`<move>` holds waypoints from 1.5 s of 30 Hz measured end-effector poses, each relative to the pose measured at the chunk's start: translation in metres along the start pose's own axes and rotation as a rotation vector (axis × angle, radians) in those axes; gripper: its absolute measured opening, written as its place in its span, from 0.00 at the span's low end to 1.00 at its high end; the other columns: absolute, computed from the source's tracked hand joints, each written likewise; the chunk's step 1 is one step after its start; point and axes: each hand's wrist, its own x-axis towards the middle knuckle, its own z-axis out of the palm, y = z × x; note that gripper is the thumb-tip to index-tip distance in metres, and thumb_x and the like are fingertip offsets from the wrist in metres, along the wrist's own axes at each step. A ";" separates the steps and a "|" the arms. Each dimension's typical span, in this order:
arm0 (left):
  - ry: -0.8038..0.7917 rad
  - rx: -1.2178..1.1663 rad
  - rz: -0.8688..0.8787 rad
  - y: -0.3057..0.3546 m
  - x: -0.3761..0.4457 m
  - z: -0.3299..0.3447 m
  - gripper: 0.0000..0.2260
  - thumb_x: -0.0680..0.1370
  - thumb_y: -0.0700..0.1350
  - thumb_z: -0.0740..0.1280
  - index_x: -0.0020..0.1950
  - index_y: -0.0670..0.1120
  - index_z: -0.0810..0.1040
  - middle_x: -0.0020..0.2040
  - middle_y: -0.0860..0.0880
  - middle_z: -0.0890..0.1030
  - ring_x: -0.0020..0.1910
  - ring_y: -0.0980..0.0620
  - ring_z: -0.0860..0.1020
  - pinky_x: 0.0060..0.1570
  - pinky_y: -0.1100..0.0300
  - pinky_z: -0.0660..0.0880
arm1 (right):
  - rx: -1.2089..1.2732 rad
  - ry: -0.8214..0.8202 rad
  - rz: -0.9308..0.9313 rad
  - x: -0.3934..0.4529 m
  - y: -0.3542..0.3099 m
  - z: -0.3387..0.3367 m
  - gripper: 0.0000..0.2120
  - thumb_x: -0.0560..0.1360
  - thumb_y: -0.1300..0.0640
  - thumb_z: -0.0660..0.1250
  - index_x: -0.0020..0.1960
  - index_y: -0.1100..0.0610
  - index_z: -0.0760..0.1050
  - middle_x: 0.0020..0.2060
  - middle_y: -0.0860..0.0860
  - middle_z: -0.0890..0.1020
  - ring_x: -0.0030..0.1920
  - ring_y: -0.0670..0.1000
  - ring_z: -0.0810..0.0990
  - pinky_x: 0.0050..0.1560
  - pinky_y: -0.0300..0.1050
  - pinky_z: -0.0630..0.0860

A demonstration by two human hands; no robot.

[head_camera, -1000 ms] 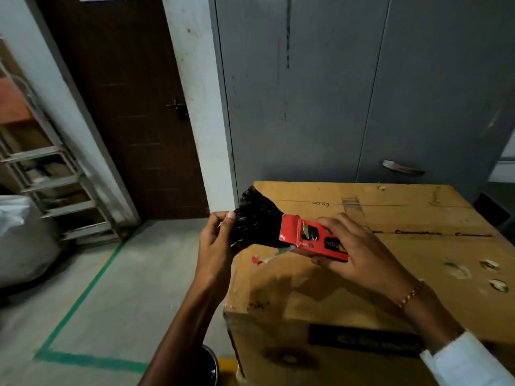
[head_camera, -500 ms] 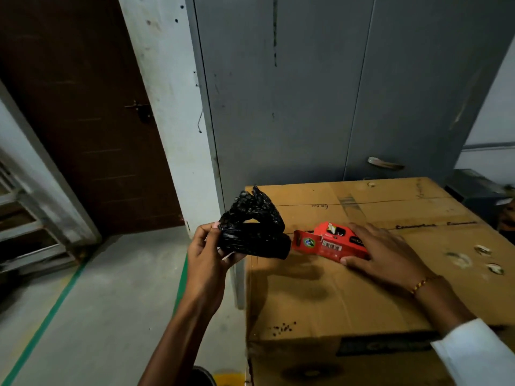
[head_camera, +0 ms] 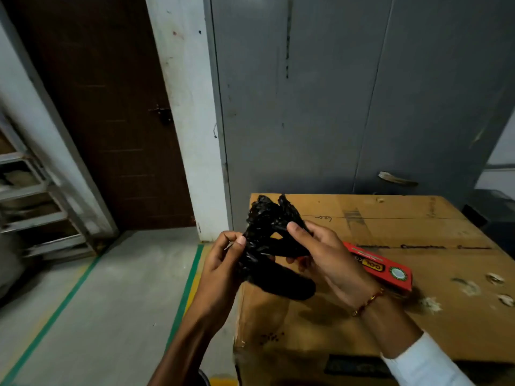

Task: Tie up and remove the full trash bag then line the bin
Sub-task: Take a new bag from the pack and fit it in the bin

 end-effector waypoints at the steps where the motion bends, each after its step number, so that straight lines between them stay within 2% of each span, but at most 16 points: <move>1: -0.008 0.043 0.012 0.000 -0.004 0.000 0.11 0.81 0.47 0.60 0.53 0.39 0.71 0.50 0.32 0.79 0.51 0.34 0.81 0.49 0.46 0.77 | 0.037 -0.002 -0.010 0.003 0.002 -0.001 0.11 0.78 0.49 0.65 0.56 0.51 0.80 0.46 0.48 0.86 0.44 0.49 0.82 0.38 0.44 0.75; 5: 0.001 0.170 0.053 0.000 -0.018 -0.003 0.10 0.79 0.48 0.65 0.54 0.43 0.74 0.42 0.38 0.78 0.37 0.43 0.81 0.38 0.56 0.78 | 0.226 -0.008 -0.021 0.016 0.001 -0.003 0.09 0.78 0.61 0.65 0.56 0.57 0.79 0.44 0.52 0.85 0.44 0.51 0.82 0.44 0.43 0.78; 9: -0.055 0.399 -0.022 0.002 -0.036 -0.014 0.15 0.76 0.46 0.68 0.62 0.54 0.73 0.47 0.45 0.84 0.38 0.57 0.79 0.37 0.64 0.74 | 0.286 0.008 -0.038 0.026 -0.003 -0.002 0.07 0.78 0.60 0.65 0.53 0.54 0.79 0.38 0.53 0.83 0.37 0.50 0.79 0.43 0.51 0.67; 14: -0.055 0.679 -0.069 -0.012 -0.060 -0.043 0.09 0.78 0.39 0.68 0.55 0.51 0.77 0.41 0.54 0.82 0.41 0.55 0.80 0.41 0.64 0.74 | 0.670 -0.016 0.017 0.037 -0.016 0.004 0.07 0.80 0.62 0.59 0.50 0.58 0.76 0.31 0.53 0.78 0.31 0.51 0.77 0.31 0.42 0.76; 18: 0.129 0.896 -0.082 -0.034 -0.092 -0.075 0.09 0.78 0.36 0.62 0.50 0.48 0.79 0.35 0.51 0.81 0.34 0.56 0.78 0.38 0.59 0.73 | 0.841 -0.101 0.142 0.050 -0.012 0.021 0.10 0.81 0.60 0.55 0.43 0.57 0.71 0.29 0.51 0.73 0.27 0.49 0.71 0.33 0.45 0.73; 22: 0.291 0.992 -0.125 -0.061 -0.132 -0.114 0.04 0.79 0.46 0.62 0.48 0.47 0.76 0.31 0.51 0.79 0.30 0.53 0.79 0.35 0.51 0.77 | 0.881 -0.169 0.190 0.055 -0.008 0.052 0.11 0.80 0.59 0.54 0.40 0.54 0.68 0.30 0.49 0.69 0.24 0.46 0.64 0.35 0.43 0.67; 24: 0.346 1.024 -0.147 -0.073 -0.150 -0.132 0.05 0.76 0.49 0.62 0.51 0.53 0.72 0.29 0.55 0.78 0.27 0.54 0.78 0.32 0.50 0.77 | 0.910 -0.174 0.196 0.055 -0.011 0.064 0.11 0.80 0.59 0.53 0.40 0.54 0.67 0.30 0.48 0.69 0.24 0.46 0.63 0.34 0.42 0.66; 26: 0.353 1.058 -0.184 -0.082 -0.163 -0.149 0.18 0.74 0.45 0.61 0.54 0.68 0.67 0.29 0.59 0.78 0.25 0.58 0.76 0.32 0.54 0.77 | 0.921 -0.177 0.186 0.057 -0.015 0.076 0.11 0.80 0.59 0.54 0.40 0.54 0.68 0.30 0.48 0.69 0.24 0.46 0.62 0.33 0.41 0.65; 28: 0.282 1.023 -0.302 -0.083 -0.171 -0.161 0.26 0.76 0.46 0.63 0.58 0.78 0.60 0.35 0.60 0.79 0.33 0.59 0.78 0.40 0.55 0.79 | 0.894 -0.167 0.149 0.059 -0.015 0.092 0.10 0.80 0.59 0.54 0.41 0.53 0.69 0.30 0.48 0.68 0.24 0.46 0.62 0.32 0.41 0.66; 29: 0.229 0.986 -0.392 -0.079 -0.173 -0.167 0.30 0.77 0.48 0.66 0.66 0.76 0.55 0.44 0.59 0.80 0.42 0.58 0.79 0.47 0.58 0.78 | 0.854 -0.152 0.112 0.059 -0.013 0.102 0.10 0.80 0.59 0.55 0.42 0.53 0.70 0.30 0.49 0.69 0.24 0.46 0.62 0.31 0.41 0.66; 31: 0.136 0.911 -0.560 -0.073 -0.171 -0.184 0.42 0.72 0.58 0.71 0.77 0.58 0.49 0.65 0.53 0.71 0.62 0.54 0.73 0.57 0.64 0.72 | 0.739 -0.109 0.040 0.058 -0.001 0.127 0.08 0.81 0.60 0.56 0.46 0.54 0.72 0.29 0.50 0.70 0.23 0.46 0.63 0.30 0.41 0.67; 33: 0.173 0.904 -0.568 -0.063 -0.167 -0.204 0.52 0.62 0.69 0.71 0.78 0.51 0.52 0.71 0.52 0.64 0.70 0.51 0.67 0.63 0.61 0.69 | 0.613 -0.075 0.011 0.053 0.016 0.154 0.08 0.81 0.62 0.56 0.50 0.56 0.74 0.30 0.51 0.71 0.24 0.47 0.66 0.31 0.42 0.67; 35: 0.302 0.909 -0.446 -0.042 -0.158 -0.219 0.39 0.69 0.61 0.72 0.75 0.50 0.62 0.71 0.50 0.67 0.67 0.50 0.71 0.61 0.59 0.72 | 0.498 -0.045 0.022 0.047 0.036 0.182 0.09 0.80 0.63 0.57 0.50 0.57 0.76 0.29 0.51 0.73 0.27 0.49 0.68 0.32 0.42 0.68; 38: 0.451 0.608 -0.290 -0.001 -0.136 -0.231 0.15 0.79 0.49 0.65 0.65 0.48 0.74 0.63 0.44 0.78 0.55 0.50 0.81 0.51 0.58 0.77 | 0.359 -0.065 0.052 0.036 0.064 0.224 0.08 0.80 0.63 0.59 0.50 0.57 0.77 0.31 0.49 0.80 0.34 0.52 0.75 0.37 0.46 0.73; 42: 0.391 0.126 -0.300 0.047 -0.114 -0.242 0.20 0.79 0.59 0.61 0.60 0.45 0.77 0.53 0.41 0.81 0.47 0.44 0.81 0.52 0.45 0.79 | 0.215 -0.184 0.107 0.018 0.090 0.276 0.11 0.80 0.62 0.61 0.55 0.50 0.79 0.47 0.45 0.85 0.50 0.46 0.83 0.54 0.41 0.76; 45: 0.254 0.086 -0.419 0.058 -0.105 -0.256 0.23 0.77 0.64 0.60 0.59 0.48 0.78 0.53 0.43 0.82 0.51 0.44 0.82 0.50 0.47 0.81 | 0.150 -0.251 0.116 0.005 0.097 0.303 0.10 0.80 0.62 0.60 0.57 0.52 0.77 0.44 0.47 0.84 0.43 0.42 0.83 0.46 0.36 0.77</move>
